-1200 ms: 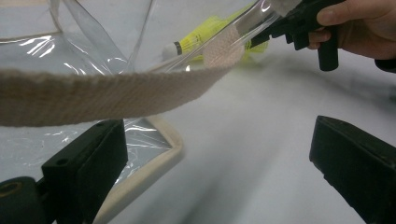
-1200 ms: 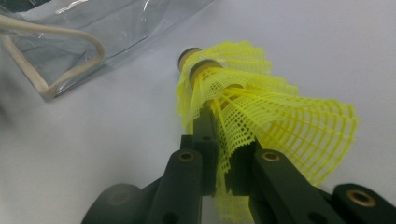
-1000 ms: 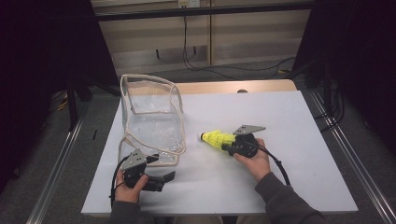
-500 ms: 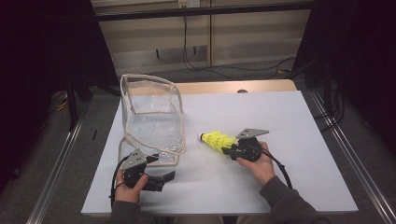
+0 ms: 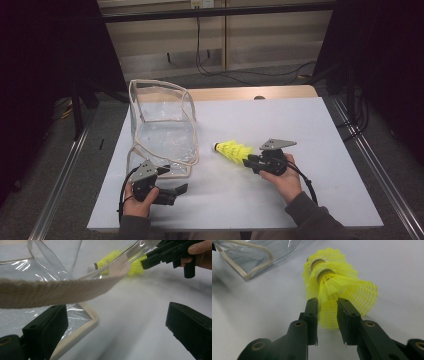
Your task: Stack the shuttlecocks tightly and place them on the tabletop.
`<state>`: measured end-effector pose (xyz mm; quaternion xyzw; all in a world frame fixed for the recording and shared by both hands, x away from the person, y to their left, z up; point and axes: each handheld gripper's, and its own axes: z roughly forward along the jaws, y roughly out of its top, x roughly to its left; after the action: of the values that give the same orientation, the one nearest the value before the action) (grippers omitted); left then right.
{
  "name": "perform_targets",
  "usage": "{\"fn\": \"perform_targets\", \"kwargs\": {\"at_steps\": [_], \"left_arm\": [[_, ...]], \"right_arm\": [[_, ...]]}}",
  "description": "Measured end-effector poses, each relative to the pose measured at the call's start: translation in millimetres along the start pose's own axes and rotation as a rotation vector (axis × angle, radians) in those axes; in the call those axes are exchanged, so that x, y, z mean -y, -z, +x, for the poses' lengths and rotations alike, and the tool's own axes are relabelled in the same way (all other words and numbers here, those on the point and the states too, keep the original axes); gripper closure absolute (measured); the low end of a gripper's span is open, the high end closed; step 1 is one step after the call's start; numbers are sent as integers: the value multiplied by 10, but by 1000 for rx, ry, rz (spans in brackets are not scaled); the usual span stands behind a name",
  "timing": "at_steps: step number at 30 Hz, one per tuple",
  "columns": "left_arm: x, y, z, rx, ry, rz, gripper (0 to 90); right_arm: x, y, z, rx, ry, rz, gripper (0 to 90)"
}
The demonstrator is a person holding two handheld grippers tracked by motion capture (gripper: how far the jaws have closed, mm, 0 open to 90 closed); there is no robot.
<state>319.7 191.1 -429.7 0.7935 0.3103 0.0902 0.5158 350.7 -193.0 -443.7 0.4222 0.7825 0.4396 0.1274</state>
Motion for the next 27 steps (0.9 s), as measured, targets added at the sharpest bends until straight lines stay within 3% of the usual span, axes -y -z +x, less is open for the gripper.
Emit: {"fn": "perform_targets", "kwargs": {"at_steps": [9, 17, 27], "left_arm": [[-1, -5, -4, 1, 1, -2, 43], [0, -4, -2, 0, -1, -2, 43], [-2, 5, 2, -3, 1, 0, 43]], "right_arm": [[34, 12, 45, -22, 6, -3, 880], [-29, -20, 132, -41, 10, -18, 881], [1, -115, 207, -54, 13, 2, 859]]}}
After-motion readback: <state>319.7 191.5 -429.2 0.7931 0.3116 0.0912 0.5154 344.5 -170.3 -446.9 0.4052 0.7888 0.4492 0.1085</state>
